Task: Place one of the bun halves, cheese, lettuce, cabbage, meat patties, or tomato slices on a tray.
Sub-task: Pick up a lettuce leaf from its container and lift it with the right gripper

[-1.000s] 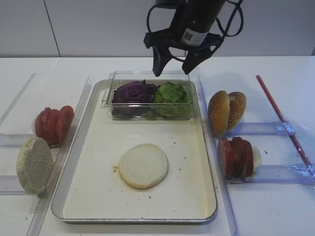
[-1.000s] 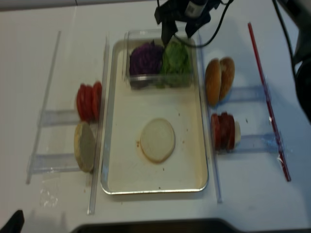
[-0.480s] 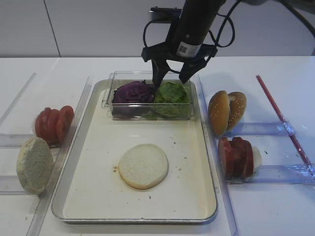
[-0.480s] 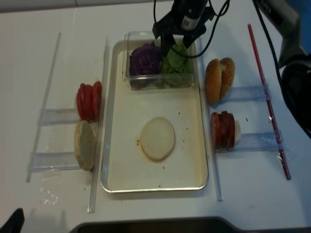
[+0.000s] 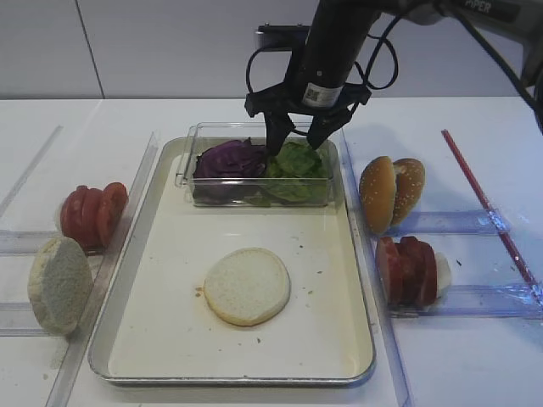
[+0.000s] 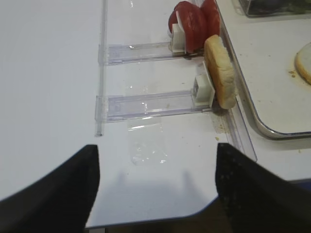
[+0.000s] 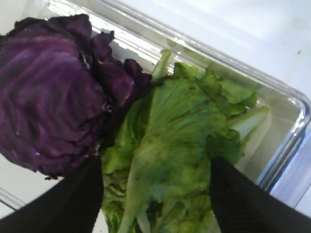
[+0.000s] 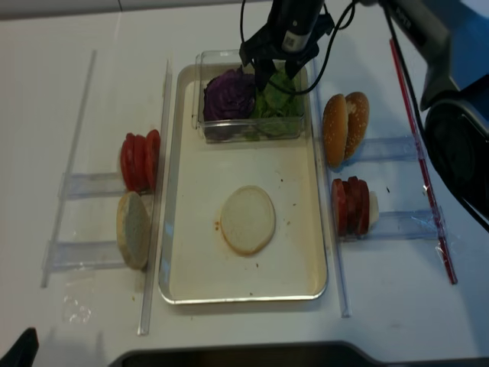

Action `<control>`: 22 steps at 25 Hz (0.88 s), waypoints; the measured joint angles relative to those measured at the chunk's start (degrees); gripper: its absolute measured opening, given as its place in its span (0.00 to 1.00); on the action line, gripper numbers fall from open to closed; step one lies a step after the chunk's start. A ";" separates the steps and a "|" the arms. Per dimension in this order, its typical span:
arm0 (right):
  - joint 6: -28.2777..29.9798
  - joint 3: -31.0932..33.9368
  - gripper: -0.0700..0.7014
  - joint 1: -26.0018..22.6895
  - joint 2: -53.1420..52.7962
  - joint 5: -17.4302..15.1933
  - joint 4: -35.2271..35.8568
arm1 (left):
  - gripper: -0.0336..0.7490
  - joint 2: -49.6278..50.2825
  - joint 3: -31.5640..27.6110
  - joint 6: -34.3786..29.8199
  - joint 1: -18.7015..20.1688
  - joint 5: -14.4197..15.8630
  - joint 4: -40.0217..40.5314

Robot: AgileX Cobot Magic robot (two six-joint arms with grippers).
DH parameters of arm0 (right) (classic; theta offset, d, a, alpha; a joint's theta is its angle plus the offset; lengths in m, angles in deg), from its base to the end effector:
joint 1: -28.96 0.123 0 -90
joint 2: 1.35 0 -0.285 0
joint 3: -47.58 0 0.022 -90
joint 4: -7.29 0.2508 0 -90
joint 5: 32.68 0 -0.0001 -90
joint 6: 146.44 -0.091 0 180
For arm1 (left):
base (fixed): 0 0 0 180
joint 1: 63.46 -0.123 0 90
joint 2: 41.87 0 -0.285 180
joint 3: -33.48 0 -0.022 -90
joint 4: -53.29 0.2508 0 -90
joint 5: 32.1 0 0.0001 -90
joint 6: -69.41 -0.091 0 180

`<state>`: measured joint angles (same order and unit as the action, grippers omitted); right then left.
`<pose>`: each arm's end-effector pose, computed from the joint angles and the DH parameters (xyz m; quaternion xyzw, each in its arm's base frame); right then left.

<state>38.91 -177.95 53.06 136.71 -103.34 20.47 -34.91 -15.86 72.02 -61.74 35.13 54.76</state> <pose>0.4391 0.2179 0.2395 -0.2287 0.9560 0.1348 0.1249 -0.0106 0.0025 0.2647 -0.0081 0.8809 -0.0051 0.4732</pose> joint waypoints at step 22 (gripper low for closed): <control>-0.73 -0.12 0.69 0.00 3.18 0.22 -0.64 | 0.69 0.00 0.00 0.00 0.00 0.00 0.00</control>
<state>38.18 -178.07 53.06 139.89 -103.13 19.83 -34.91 -15.86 72.02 -61.74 35.13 54.76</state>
